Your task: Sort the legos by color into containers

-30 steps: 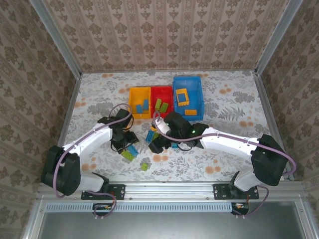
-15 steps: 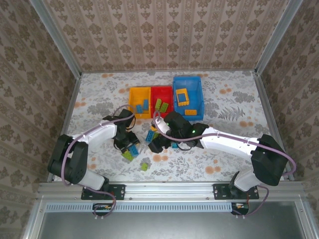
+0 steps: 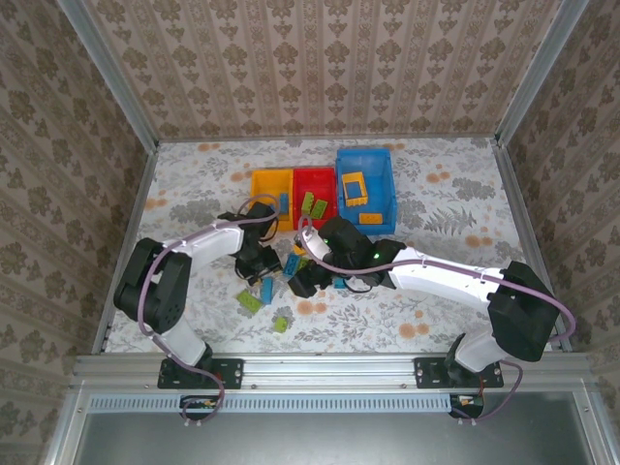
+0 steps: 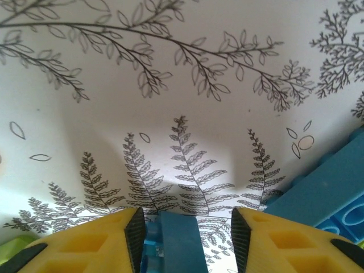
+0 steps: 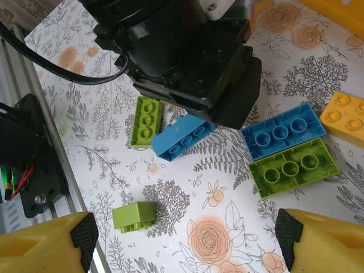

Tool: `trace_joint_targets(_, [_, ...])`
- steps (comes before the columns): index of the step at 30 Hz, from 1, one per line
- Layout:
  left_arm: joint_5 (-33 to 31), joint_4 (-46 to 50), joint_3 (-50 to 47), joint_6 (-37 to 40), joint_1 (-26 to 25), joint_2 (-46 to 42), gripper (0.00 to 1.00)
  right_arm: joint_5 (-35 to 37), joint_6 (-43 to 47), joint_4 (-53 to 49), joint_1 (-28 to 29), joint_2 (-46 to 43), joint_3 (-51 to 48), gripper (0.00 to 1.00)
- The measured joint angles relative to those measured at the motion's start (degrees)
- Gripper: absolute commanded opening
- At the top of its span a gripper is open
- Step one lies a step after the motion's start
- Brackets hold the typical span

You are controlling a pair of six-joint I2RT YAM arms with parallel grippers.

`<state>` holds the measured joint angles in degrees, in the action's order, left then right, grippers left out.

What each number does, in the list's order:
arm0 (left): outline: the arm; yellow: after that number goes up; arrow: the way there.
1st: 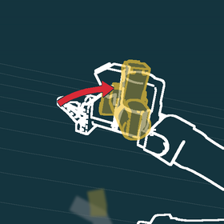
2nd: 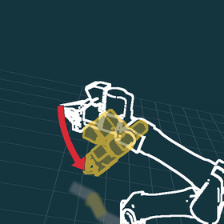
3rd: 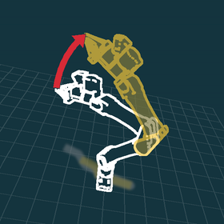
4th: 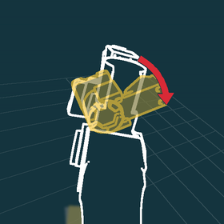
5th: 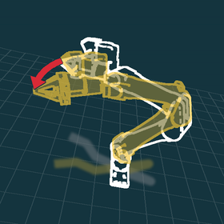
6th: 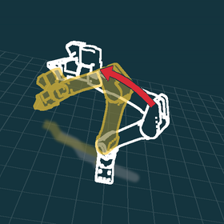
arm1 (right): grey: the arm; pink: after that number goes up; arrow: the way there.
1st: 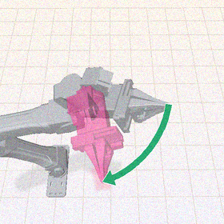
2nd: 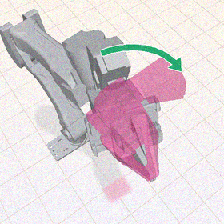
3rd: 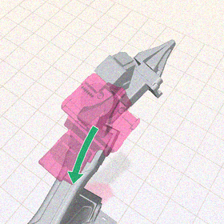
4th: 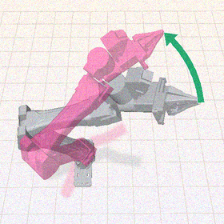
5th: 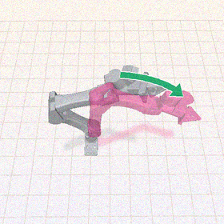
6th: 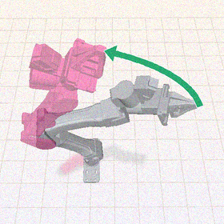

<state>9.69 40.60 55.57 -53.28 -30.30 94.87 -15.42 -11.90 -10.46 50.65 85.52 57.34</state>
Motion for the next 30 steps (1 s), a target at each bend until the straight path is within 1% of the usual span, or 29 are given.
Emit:
trace_joint_targets(8, [-0.09,1.6,0.0,2.16,-2.99,0.44,0.46,0.39,-0.31,-0.02,-0.02,0.0,-0.63,0.85])
trace_joint_targets(9, [-0.09,1.86,0.0,2.6,-3.23,0.44,0.47,0.42,-0.39,-0.02,-0.02,0.0,-0.81,0.85])
trace_joint_targets(13, [-0.76,3.72,0.02,5.64,-4.22,0.44,0.57,0.42,-0.52,-0.02,-0.02,0.0,-1.14,0.85])
trace_joint_targets(15, [-1.14,4.68,0.09,7.58,-4.52,0.44,0.58,0.42,-0.68,-0.02,-0.02,0.0,-1.2,0.85])
trace_joint_targets(18, [-1.29,5.62,0.11,10.47,-4.68,0.44,0.54,0.42,-0.7,-0.02,-0.02,0.0,-1.2,0.85])
trace_joint_targets(21, [-1.29,6.16,0.31,13.57,-5.09,0.55,0.46,0.39,-0.7,0.22,-0.02,-0.09,-1.55,0.85])
trace_joint_targets(23, [-1.25,6.6,1.11,15.19,-5.57,1.16,0.41,0.37,-0.74,1.2,-0.02,-0.96,-3.04,0.86])
trace_joint_targets(25, [-1.2,6.67,2.14,16.85,-6.16,2.32,0.36,0.31,-0.9,3.3,-0.02,-3.08,-6.19,0.86])
trace_joint_targets(26, [-1.09,6.58,2.4,17.25,-6.43,2.73,0.34,0.28,-0.98,4.33,-0.02,-4.33,-7.8,0.87])
trace_joint_targets(29, [-1.09,6.62,2.75,18.4,-6.93,3.67,0.23,0.2,-1.14,7.96,-0.02,-8.15,-12.68,0.88])
trace_joint_targets(30, [-1.07,6.62,2.84,18.62,-7.08,3.65,0.18,0.22,-1.14,9.01,-0.02,-9.16,-13.94,0.88])
